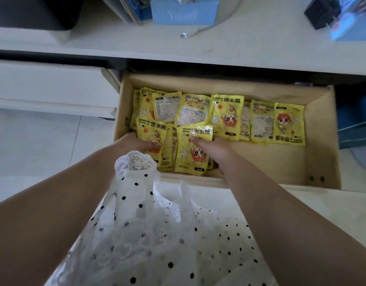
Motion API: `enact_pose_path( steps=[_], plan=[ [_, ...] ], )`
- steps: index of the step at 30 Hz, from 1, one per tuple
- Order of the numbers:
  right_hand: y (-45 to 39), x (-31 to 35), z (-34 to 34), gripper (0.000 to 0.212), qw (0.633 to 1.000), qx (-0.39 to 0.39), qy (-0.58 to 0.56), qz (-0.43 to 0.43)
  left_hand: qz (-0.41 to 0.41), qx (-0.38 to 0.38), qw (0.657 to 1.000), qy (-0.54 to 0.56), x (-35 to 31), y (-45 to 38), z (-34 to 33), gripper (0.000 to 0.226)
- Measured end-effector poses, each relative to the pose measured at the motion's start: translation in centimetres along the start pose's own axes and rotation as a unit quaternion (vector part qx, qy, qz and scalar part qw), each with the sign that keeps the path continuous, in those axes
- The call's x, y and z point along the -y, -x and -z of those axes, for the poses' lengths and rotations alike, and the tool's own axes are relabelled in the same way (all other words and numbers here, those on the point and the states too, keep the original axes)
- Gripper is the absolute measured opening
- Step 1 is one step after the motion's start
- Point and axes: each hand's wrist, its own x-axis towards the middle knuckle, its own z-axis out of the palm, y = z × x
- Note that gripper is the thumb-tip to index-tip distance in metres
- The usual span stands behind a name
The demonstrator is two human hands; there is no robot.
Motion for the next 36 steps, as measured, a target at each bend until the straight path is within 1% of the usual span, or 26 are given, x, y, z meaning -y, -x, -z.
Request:
enact_pose_path(
  steps=[2, 4, 5, 8, 9, 10, 12, 13, 14, 16, 18, 20, 22, 23, 24, 25, 27, 28, 30, 32, 34, 36],
  plan=[
    [0.2, 0.0, 0.1, 0.094, 1.000, 0.016, 0.009, -0.006, 0.006, 0.004, 1.000, -0.020, -0.1, 0.2, -0.1, 0.049],
    [0.2, -0.1, 0.3, 0.088, 0.999, 0.034, 0.013, -0.011, 0.005, 0.007, 1.000, -0.025, -0.4, 0.4, -0.1, 0.048],
    [0.2, -0.2, 0.5, 0.084, 0.999, 0.041, 0.016, -0.014, 0.002, 0.001, 0.999, -0.033, -0.6, 0.4, 0.0, 0.057],
    [0.2, -0.8, 0.9, 0.073, 0.998, 0.041, 0.030, -0.022, 0.021, -0.029, 0.996, -0.085, -0.9, 0.5, 0.3, 0.107],
    [0.1, -1.0, 1.0, 0.067, 0.998, 0.037, 0.037, -0.019, 0.028, -0.042, 0.994, -0.098, -1.1, 0.7, 0.1, 0.115],
    [-0.1, -1.2, 1.1, 0.059, 0.998, 0.031, 0.044, -0.013, 0.028, -0.055, 0.992, -0.108, -1.5, 1.0, -0.2, 0.116],
    [-0.4, -1.3, 1.1, 0.044, 0.998, 0.020, 0.067, 0.002, 0.027, -0.095, 0.986, -0.137, -1.7, 1.2, -0.8, 0.105],
    [-0.4, -1.3, 1.1, 0.045, 0.996, 0.010, 0.086, 0.008, 0.023, -0.115, 0.982, -0.147, -1.8, 1.2, -1.1, 0.099],
    [-0.4, -1.3, 1.1, 0.050, 0.994, -0.004, 0.107, 0.009, 0.013, -0.129, 0.979, -0.156, -1.8, 1.2, -1.2, 0.096],
    [-0.3, -1.3, 1.1, 0.062, 0.989, -0.029, 0.144, 0.000, -0.005, -0.147, 0.971, -0.187, -1.7, 1.4, -1.1, 0.096],
    [-0.4, -1.2, 1.1, 0.067, 0.984, -0.037, 0.176, -0.013, -0.022, -0.162, 0.964, -0.209, -1.6, 1.6, -0.7, 0.096],
    [-0.5, -1.2, 1.0, 0.067, 0.981, -0.040, 0.187, -0.018, -0.085, -0.200, 0.952, -0.217, -1.7, 2.2, -0.5, 0.089],
    [-0.5, -1.2, 1.3, 0.072, 0.987, -0.029, 0.155, -0.028, -0.191, -0.246, 0.922, -0.230, -2.3, 2.6, -0.8, 0.081],
    [-0.4, -1.3, 1.5, 0.075, 0.991, -0.016, 0.129, -0.038, -0.240, -0.248, 0.905, -0.249, -2.8, 2.7, -1.2, 0.080],
    [-0.5, -1.4, 1.8, 0.076, 0.994, -0.001, 0.102, -0.048, -0.277, -0.227, 0.891, -0.280, -3.3, 2.5, -1.6, 0.080],
    [-0.5, -1.5, 2.1, 0.073, 0.996, 0.013, 0.075, -0.054, -0.303, -0.188, 0.878, -0.318, -3.8, 2.3, -2.2, 0.081],
    [-1.1, -2.4, 2.8, 0.062, 0.997, 0.033, 0.039, -0.062, -0.321, -0.109, 0.859, -0.383, -4.4, 1.6, -3.5, 0.085],
    [-1.4, -2.9, 3.2, 0.056, 0.997, 0.038, 0.031, -0.059, -0.319, -0.086, 0.853, -0.404, -4.5, 1.2, -4.2, 0.085],
    [-1.5, -3.3, 3.7, 0.052, 0.998, 0.025, 0.042, -0.046, -0.309, -0.072, 0.845, -0.431, -4.5, 0.8, -5.4, 0.084],
    [-0.7, -3.0, 4.0, 0.052, 0.996, -0.007, 0.078, -0.041, -0.299, -0.070, 0.844, -0.440, -4.2, 0.6, -6.4, 0.083],
    [-0.7, -3.1, 4.3, 0.051, 0.993, -0.028, 0.102, -0.043, -0.290, -0.082, 0.841, -0.449, -4.2, 0.7, -7.1, 0.085],
    [-0.9, -3.5, 4.4, 0.041, 0.992, -0.026, 0.116, -0.049, -0.277, -0.098, 0.832, -0.471, -4.3, 0.8, -7.9, 0.086]
  ],
)
